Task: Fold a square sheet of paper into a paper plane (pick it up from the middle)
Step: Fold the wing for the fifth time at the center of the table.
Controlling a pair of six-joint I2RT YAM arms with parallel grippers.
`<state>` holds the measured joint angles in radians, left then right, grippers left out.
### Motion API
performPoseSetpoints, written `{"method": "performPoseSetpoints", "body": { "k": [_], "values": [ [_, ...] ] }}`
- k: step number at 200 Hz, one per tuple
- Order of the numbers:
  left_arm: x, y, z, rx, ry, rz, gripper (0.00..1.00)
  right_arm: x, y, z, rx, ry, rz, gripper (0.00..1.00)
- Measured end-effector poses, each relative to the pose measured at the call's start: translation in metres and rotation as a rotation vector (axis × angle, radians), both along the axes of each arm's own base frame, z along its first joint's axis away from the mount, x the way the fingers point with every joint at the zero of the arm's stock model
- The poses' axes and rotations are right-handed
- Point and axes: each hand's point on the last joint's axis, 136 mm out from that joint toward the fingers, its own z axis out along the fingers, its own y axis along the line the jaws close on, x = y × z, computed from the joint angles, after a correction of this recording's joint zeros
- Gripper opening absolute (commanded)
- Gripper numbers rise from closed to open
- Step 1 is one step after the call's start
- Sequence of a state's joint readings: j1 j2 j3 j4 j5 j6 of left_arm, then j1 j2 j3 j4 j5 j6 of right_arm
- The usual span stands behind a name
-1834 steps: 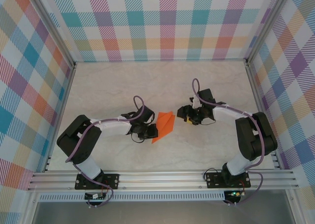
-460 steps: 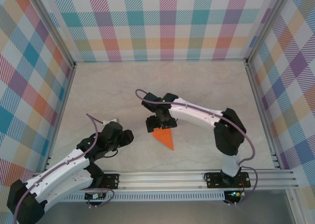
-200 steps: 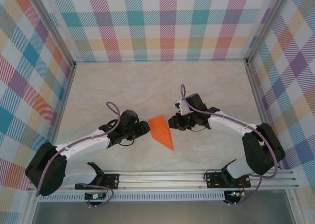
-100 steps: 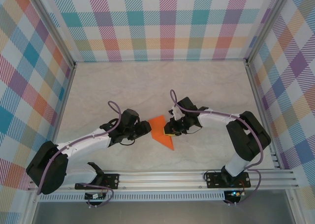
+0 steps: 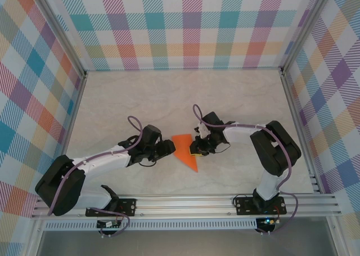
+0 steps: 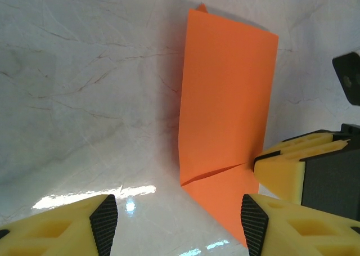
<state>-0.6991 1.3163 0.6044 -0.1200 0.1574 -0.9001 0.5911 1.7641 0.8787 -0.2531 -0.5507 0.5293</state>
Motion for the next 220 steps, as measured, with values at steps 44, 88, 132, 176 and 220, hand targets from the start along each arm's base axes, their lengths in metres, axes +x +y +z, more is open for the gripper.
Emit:
{"method": "performPoseSetpoints", "body": {
  "k": [44, 88, 132, 176, 220],
  "values": [
    [-0.006, -0.01, -0.009, 0.006, 0.014, -0.031, 0.63, 0.001, -0.003, -0.006, 0.026, -0.001, -0.012, 0.18],
    [-0.015, -0.031, -0.025, -0.006, 0.047, -0.049, 0.61, 0.001, -0.002, -0.007, 0.052, -0.008, -0.013, 0.18],
    [-0.015, -0.033, -0.031, 0.004, 0.055, -0.016, 0.51, 0.001, -0.001, -0.007, 0.06, -0.01, -0.012, 0.19],
    [-0.013, -0.035, -0.034, 0.004, 0.054, -0.003, 0.41, 0.001, -0.001, -0.007, 0.063, -0.01, -0.012, 0.19],
    [-0.006, -0.052, -0.028, -0.047, 0.025, -0.024, 0.41, 0.001, -0.001, -0.006, 0.064, -0.01, -0.012, 0.2]
  ]
}}
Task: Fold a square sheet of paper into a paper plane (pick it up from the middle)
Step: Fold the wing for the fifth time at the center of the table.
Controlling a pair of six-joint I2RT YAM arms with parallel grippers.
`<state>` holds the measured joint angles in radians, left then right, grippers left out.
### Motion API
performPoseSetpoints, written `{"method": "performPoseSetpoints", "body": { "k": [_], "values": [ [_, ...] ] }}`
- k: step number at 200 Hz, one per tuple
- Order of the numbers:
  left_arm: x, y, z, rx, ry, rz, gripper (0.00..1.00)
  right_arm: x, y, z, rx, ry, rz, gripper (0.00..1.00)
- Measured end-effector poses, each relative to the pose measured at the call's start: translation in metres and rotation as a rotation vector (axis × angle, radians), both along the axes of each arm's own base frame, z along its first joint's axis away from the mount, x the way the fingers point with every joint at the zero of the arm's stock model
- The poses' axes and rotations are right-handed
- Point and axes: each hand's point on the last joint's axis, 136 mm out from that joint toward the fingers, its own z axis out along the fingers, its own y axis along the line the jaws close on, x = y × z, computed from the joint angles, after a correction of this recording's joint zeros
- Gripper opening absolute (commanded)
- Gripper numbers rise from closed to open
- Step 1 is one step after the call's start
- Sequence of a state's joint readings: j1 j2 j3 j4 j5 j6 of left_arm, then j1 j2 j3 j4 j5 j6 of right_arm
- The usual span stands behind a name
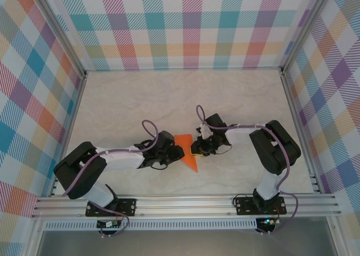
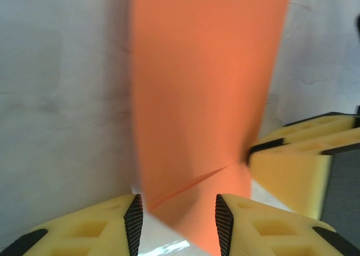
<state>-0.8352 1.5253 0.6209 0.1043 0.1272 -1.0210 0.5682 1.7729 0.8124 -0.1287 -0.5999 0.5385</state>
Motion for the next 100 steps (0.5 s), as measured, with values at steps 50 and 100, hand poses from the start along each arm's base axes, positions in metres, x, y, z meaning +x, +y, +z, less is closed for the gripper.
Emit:
{"method": "performPoseSetpoints", "body": {
  "k": [50, 100],
  "values": [
    [0.01, -0.02, 0.01, -0.066, -0.034, -0.026, 0.26, 0.0, 0.0, 0.0, 0.0, 0.0, 0.0, 0.21],
    [0.017, -0.027, 0.019, -0.075, -0.057, -0.034, 0.09, 0.001, -0.001, 0.001, -0.006, -0.006, -0.002, 0.23]
  ]
}}
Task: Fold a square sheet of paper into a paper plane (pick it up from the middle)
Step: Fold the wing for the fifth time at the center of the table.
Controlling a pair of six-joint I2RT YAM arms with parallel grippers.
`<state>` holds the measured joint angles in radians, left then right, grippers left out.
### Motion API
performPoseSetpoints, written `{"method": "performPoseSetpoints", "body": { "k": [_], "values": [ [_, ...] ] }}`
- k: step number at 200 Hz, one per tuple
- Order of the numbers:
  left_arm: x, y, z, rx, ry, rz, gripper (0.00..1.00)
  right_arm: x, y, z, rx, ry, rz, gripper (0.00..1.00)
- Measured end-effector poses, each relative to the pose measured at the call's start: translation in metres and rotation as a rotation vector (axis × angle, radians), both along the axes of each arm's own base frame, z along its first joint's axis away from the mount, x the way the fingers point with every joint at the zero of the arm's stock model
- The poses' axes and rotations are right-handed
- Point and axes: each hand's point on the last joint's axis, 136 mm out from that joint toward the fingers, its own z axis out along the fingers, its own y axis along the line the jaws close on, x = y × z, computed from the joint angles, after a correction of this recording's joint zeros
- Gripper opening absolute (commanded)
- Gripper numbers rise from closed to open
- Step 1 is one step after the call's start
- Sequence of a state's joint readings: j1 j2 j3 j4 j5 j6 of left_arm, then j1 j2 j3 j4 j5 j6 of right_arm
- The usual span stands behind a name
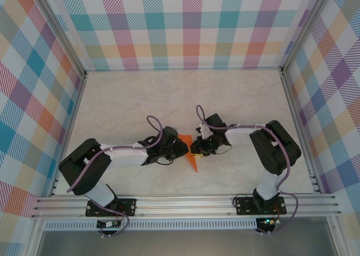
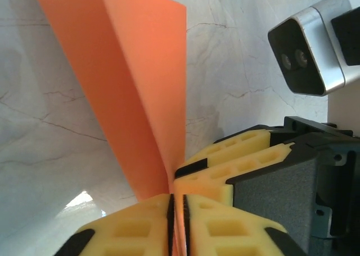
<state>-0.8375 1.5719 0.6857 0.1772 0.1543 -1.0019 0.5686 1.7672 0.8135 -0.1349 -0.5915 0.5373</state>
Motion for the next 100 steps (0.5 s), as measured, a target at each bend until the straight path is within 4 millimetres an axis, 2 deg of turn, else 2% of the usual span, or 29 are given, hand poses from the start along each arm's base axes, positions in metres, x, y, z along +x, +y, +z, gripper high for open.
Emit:
{"method": "performPoseSetpoints", "body": {
  "k": [27, 43, 63, 82, 100],
  "values": [
    [-0.002, 0.006, -0.006, 0.03, 0.017, 0.011, 0.04, 0.002, -0.002, 0.002, -0.02, -0.023, -0.009, 0.25],
    [-0.003, 0.008, -0.007, 0.047, 0.032, 0.017, 0.02, 0.005, -0.008, 0.007, -0.042, -0.066, -0.026, 0.3],
    [-0.003, 0.008, -0.005, 0.057, 0.049, 0.024, 0.0, 0.002, -0.02, 0.024, -0.058, -0.152, -0.041, 0.35],
    [0.0, 0.005, -0.002, 0.053, 0.059, 0.032, 0.0, 0.001, -0.03, 0.042, -0.06, -0.253, -0.047, 0.46],
    [0.001, 0.003, -0.001, 0.052, 0.066, 0.035, 0.0, -0.007, -0.033, 0.05, -0.066, -0.329, -0.026, 0.5]
  ]
}}
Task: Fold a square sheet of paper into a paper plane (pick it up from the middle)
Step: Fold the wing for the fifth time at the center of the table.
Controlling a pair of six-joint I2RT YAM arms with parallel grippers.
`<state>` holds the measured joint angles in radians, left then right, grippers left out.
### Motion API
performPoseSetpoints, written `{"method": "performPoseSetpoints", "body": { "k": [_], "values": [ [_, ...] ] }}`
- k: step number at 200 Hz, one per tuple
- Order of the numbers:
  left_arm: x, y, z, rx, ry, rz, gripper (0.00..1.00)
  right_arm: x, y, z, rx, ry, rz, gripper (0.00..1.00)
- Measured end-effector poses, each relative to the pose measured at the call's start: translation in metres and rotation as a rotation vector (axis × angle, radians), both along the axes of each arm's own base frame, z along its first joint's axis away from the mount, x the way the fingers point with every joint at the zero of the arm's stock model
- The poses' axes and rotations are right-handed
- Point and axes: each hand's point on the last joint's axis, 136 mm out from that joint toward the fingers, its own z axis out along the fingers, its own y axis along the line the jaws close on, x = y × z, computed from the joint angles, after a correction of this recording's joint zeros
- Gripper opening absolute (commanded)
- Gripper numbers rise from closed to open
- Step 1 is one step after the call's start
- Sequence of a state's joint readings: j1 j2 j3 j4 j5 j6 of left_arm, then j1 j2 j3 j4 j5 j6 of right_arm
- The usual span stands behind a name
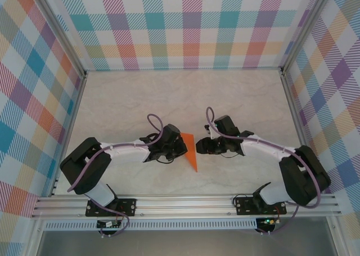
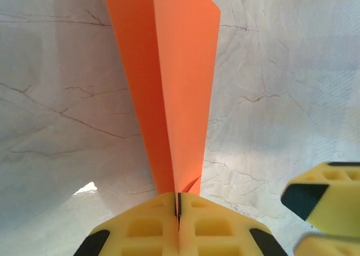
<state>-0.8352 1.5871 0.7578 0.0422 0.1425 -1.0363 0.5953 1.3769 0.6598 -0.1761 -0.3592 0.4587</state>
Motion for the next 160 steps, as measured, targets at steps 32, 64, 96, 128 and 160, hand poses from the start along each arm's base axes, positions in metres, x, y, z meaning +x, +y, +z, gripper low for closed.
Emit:
{"method": "performPoseSetpoints", "body": {
  "k": [32, 64, 96, 128, 160],
  "values": [
    [0.0, -0.001, -0.001, 0.014, 0.023, 0.0, 0.0, -0.026, 0.005, -0.01, -0.051, -0.087, 0.088, 0.51],
    [0.002, -0.005, 0.003, 0.012, 0.034, 0.001, 0.0, -0.048, 0.013, -0.022, -0.095, -0.217, 0.193, 0.51],
    [0.001, -0.005, 0.003, 0.013, 0.047, 0.005, 0.0, -0.051, 0.022, -0.014, -0.096, -0.411, 0.259, 0.51],
    [-0.001, -0.003, 0.0, 0.022, 0.065, 0.006, 0.0, -0.043, 0.026, -0.01, -0.11, -0.536, 0.276, 0.5],
    [0.0, -0.005, -0.001, 0.021, 0.068, 0.008, 0.0, -0.036, 0.036, -0.009, -0.106, -0.606, 0.299, 0.49]
  ]
}}
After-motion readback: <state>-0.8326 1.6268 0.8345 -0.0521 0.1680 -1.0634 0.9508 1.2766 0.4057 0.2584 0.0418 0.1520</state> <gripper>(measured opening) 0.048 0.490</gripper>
